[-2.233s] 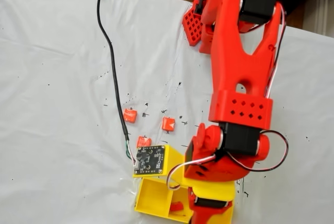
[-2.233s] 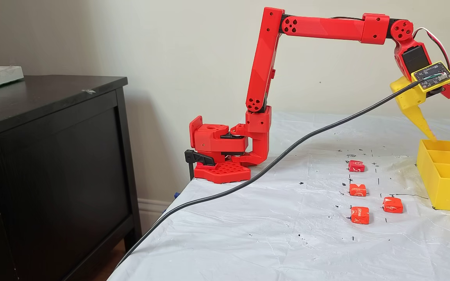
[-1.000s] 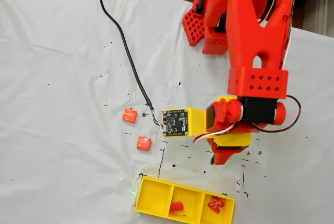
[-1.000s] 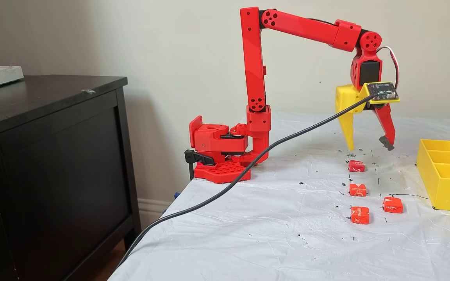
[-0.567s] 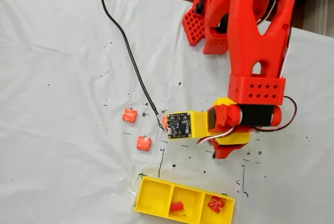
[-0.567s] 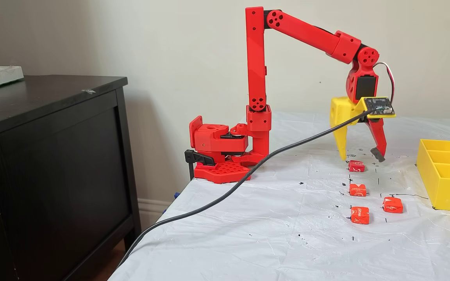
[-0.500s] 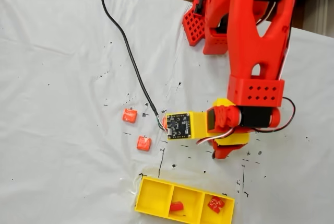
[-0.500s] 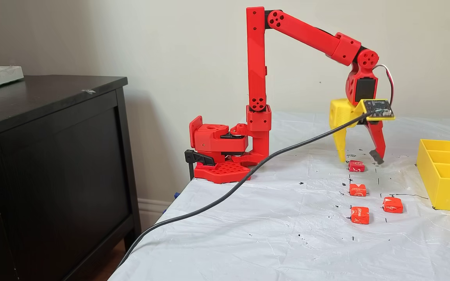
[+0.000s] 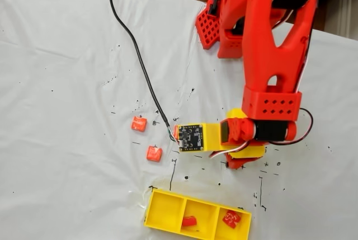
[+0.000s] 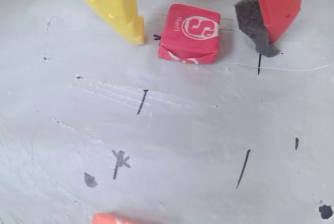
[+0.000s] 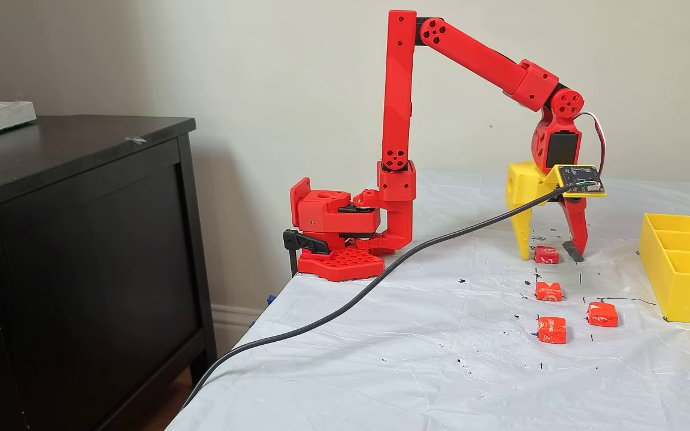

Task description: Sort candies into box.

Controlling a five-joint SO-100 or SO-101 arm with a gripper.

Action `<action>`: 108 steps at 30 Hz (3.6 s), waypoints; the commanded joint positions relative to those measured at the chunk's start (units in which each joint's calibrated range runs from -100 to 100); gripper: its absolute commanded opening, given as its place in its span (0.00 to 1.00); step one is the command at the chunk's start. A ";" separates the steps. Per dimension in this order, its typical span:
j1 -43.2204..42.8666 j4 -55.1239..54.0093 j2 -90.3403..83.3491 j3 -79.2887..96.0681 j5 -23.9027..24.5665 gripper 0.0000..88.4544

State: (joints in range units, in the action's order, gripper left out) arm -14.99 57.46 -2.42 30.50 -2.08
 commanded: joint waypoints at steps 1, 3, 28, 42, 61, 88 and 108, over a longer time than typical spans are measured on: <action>-0.77 -0.93 0.98 -1.33 0.10 0.21; -0.77 -1.34 1.49 -1.60 0.15 0.12; 10.37 12.66 -11.66 -31.00 -3.96 0.00; 18.53 13.07 6.57 -53.94 -3.03 0.00; 19.07 11.68 15.23 -62.68 -2.78 0.00; 18.98 12.01 16.58 -64.05 -2.44 0.45; 18.16 11.43 1.65 -46.21 -4.40 0.00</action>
State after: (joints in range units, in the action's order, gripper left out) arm 4.02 69.94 12.35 -21.84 -5.45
